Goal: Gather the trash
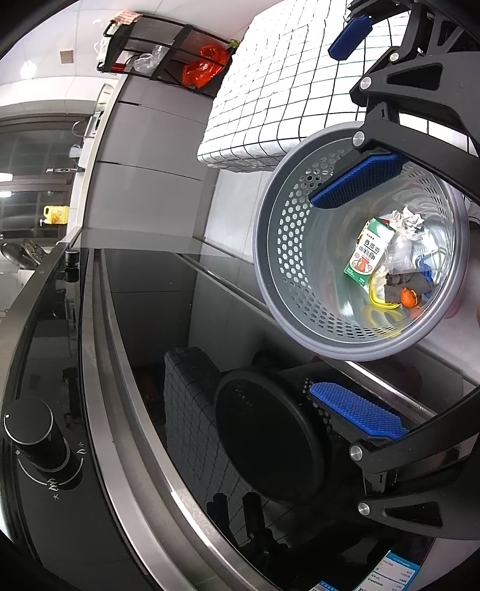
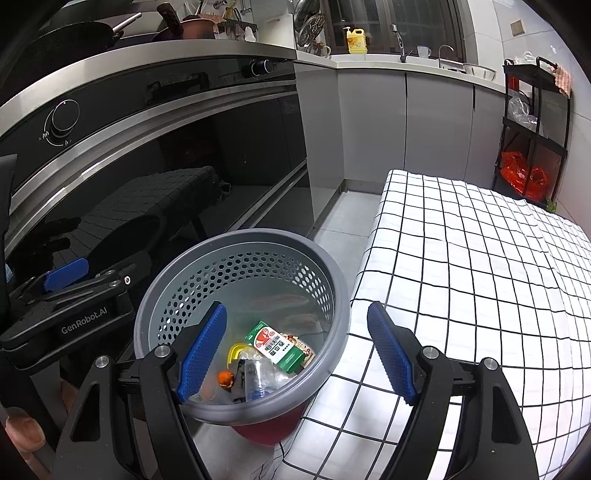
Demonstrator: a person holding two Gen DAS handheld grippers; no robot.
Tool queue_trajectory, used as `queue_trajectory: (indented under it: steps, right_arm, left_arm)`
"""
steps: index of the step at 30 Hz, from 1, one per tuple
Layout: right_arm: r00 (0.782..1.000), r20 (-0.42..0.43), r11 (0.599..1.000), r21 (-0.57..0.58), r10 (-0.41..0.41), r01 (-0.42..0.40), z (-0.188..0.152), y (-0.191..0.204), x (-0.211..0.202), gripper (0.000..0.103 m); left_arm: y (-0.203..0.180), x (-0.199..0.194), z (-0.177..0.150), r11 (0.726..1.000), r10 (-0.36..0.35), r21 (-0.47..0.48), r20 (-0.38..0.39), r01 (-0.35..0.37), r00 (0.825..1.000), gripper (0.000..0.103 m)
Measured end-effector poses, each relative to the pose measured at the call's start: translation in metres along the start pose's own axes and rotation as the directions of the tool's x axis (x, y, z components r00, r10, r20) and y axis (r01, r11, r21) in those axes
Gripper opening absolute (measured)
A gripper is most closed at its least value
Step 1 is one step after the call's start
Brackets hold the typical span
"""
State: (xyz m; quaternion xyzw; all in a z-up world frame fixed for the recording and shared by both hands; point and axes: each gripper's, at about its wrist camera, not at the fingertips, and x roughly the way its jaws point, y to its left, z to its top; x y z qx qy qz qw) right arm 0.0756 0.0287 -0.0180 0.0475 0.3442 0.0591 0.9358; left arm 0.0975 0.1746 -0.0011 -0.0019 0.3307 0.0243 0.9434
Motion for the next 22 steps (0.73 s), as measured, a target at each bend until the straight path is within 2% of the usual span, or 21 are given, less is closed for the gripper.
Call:
queue_trajectory:
  steps: [22]
  right_arm:
    - [1.000,0.006,1.000,0.000,0.002,-0.002,0.0012,-0.0005,-0.0021,0.075]
  left_arm:
    - [0.0010,-0.0016,0.0004,1.000,0.012,-0.003,0.003,-0.012,1.000,0.094]
